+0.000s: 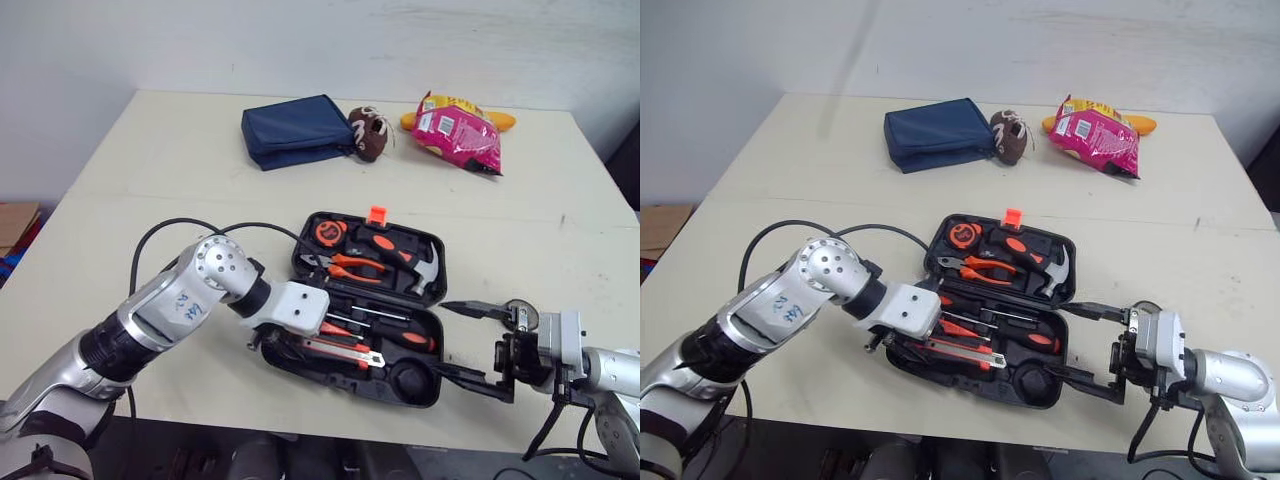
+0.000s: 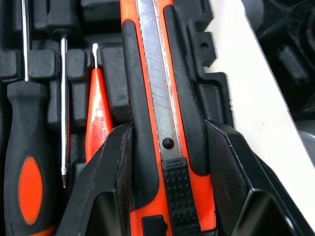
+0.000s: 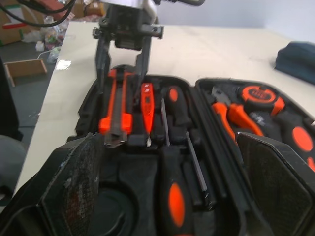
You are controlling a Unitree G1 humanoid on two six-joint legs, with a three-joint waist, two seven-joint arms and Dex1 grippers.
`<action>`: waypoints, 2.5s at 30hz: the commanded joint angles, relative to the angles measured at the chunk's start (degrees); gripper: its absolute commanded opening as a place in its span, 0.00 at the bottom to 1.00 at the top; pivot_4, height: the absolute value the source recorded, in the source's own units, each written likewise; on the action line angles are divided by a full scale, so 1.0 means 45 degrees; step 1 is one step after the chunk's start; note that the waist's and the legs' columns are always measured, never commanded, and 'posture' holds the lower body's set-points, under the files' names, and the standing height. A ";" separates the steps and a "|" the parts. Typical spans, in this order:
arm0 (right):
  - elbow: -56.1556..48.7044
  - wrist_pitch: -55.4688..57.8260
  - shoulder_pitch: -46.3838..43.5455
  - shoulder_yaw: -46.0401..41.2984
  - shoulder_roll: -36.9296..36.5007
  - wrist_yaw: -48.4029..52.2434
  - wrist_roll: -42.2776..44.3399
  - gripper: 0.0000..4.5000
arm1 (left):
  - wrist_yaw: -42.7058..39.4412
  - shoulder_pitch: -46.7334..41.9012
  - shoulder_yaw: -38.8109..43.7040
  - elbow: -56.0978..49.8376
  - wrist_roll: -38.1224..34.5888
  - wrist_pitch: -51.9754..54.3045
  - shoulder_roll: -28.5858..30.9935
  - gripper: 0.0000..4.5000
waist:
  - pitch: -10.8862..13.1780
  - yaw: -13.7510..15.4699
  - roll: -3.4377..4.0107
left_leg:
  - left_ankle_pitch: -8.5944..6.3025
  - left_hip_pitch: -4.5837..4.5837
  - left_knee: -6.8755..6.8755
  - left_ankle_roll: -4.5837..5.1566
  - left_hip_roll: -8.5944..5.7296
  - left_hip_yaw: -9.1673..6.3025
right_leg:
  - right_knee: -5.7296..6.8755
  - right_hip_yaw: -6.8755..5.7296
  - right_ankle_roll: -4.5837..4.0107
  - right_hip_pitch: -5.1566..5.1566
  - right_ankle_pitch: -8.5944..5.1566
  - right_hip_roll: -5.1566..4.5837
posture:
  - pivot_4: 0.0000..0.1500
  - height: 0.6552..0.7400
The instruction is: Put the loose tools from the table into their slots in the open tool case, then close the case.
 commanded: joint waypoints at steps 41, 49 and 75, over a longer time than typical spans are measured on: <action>0.1049 -0.2081 0.1770 -0.0881 0.0939 0.1241 -0.0048 1.00 | -0.0108 0.0632 0.1529 -0.0606 -0.0792 -0.0134 -0.1697 0.84 | 0.0000 -0.0016 0.0001 | -0.0020 -0.0006 0.0112 0.0033 0.0008 -0.0010 | 0.0065 -0.0004 0.0005 0.0022 0.0000 -0.0005 | 1.00 1.00; 0.1530 -0.2597 0.1935 -0.0886 0.1067 0.1379 -0.0091 1.00 | 0.0052 0.2347 0.3840 0.0906 -0.2414 -0.3442 -0.2334 0.54 | -0.0004 0.0023 0.0008 | -0.0021 0.0000 0.0121 0.0033 0.0007 -0.0011 | 0.0076 -0.0005 0.0002 0.0025 -0.0001 -0.0011 | 1.00 1.00; 0.0664 -0.1946 0.1698 -0.0891 0.0874 0.0009 -0.0335 1.00 | 0.0853 0.3627 0.1256 0.4079 0.0972 -0.4853 -0.2446 0.01 | -0.0050 0.0040 0.0027 | -0.0043 0.0028 0.0115 0.0058 0.0004 -0.0013 | 0.0051 -0.0006 0.0013 0.0066 0.0007 -0.0016 | 1.00 1.00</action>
